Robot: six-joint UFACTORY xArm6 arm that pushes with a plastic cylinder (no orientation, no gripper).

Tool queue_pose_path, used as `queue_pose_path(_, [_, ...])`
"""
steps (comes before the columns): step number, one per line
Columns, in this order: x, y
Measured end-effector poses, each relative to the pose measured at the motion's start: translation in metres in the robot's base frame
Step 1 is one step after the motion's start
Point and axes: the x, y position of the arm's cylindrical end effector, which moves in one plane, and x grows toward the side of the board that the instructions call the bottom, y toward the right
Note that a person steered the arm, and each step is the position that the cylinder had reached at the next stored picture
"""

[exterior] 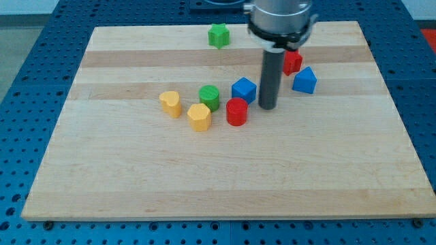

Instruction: Slide the blue triangle closer to the yellow heart

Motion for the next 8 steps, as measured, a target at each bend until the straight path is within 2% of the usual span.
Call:
queue_pose_path(2, [-0.014,0.072])
queue_pose_path(3, [-0.026,0.09])
queue_pose_path(6, [-0.059,0.087])
queue_pose_path(8, [-0.061,0.051])
